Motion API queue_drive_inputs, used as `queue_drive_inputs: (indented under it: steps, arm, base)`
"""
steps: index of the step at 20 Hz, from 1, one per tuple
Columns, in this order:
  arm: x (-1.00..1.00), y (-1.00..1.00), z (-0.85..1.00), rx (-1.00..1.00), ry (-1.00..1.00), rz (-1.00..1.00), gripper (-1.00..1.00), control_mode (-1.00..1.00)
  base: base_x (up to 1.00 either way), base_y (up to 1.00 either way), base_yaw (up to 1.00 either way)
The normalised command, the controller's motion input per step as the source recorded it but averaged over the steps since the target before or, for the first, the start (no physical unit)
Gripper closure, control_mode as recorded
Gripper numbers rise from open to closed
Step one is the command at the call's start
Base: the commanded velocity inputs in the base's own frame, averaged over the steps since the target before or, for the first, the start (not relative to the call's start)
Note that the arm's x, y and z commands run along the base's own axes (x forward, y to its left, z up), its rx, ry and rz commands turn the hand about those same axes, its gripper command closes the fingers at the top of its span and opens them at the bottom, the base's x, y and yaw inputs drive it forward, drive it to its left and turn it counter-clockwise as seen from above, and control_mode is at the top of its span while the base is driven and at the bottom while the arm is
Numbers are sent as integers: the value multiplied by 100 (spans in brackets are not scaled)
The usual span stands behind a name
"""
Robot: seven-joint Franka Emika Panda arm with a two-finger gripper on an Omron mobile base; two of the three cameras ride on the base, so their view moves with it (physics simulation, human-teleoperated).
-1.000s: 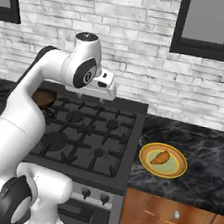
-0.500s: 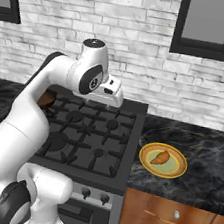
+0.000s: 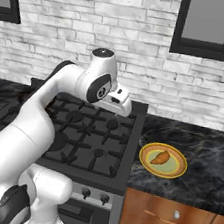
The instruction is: Pick the croissant and place it on the pan. Then turn on the stove to warm the croissant.
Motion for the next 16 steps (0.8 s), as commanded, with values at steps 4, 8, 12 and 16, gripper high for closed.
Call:
queue_drive_inputs:
  steps: [4, 8, 12, 16]
  arm:
    - [0, -30, -10, 1, 0, -25, -100, -100]
    - [0, -23, -7, 1, 0, -28, -100, -100]
    - [0, -19, -1, 4, 0, -28, -100, -100]
    - [0, -24, 0, 7, 0, -8, -100, -100]
  base:
    - [0, 0, 0]
    - [0, 0, 0]
    - [0, 0, 0]
    - [0, 0, 0]
